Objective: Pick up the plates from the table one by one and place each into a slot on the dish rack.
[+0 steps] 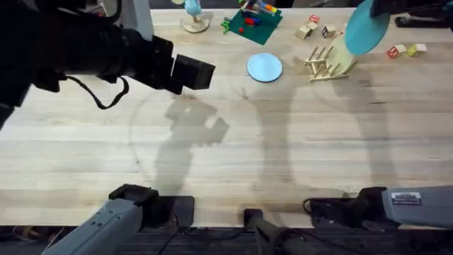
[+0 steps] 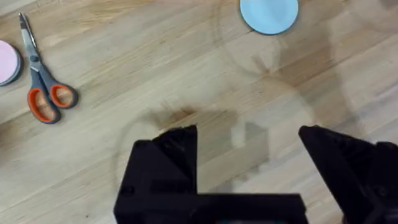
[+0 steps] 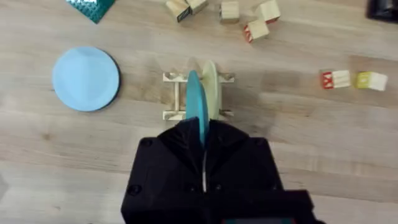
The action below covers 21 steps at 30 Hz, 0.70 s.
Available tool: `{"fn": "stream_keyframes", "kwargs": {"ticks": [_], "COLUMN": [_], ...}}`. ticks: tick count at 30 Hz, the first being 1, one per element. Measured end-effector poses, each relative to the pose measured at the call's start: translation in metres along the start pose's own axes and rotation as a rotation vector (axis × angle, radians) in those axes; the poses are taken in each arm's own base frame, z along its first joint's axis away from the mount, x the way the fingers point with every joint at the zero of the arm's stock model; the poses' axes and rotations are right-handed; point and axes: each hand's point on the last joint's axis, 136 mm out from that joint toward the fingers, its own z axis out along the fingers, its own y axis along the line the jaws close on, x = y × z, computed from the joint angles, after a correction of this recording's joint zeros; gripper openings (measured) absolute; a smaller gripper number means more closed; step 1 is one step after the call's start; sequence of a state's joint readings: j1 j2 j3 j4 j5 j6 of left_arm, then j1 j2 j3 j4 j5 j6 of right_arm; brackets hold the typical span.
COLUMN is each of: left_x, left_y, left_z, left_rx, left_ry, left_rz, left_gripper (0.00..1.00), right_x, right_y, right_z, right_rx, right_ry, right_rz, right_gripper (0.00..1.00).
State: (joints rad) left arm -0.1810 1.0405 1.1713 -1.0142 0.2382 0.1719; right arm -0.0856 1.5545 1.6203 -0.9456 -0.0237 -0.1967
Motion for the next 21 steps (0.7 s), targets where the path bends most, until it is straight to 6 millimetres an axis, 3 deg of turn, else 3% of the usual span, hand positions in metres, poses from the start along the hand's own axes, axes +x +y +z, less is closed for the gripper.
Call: {"fn": "stream_keyframes", "kwargs": {"ticks": [13,21], "left_x": [0.007,0.009], "left_y": [-0.001,-0.002], "left_z": [0.000,0.000], "left_rx": [0.005,0.006], "left_ry": [0.030,0.037], "left_rz": [-0.007,-0.009], "left_gripper": [0.994,0.994], "right_x": [-0.009,-0.002], "right_y": [-0.002,-0.002], "right_z": [0.053,0.078], "right_rx": [-0.022,-0.034], "right_ry": [0.025,0.069], "right_rz": [-0.042,-0.039], "right_gripper": [0.029,0.030]}}
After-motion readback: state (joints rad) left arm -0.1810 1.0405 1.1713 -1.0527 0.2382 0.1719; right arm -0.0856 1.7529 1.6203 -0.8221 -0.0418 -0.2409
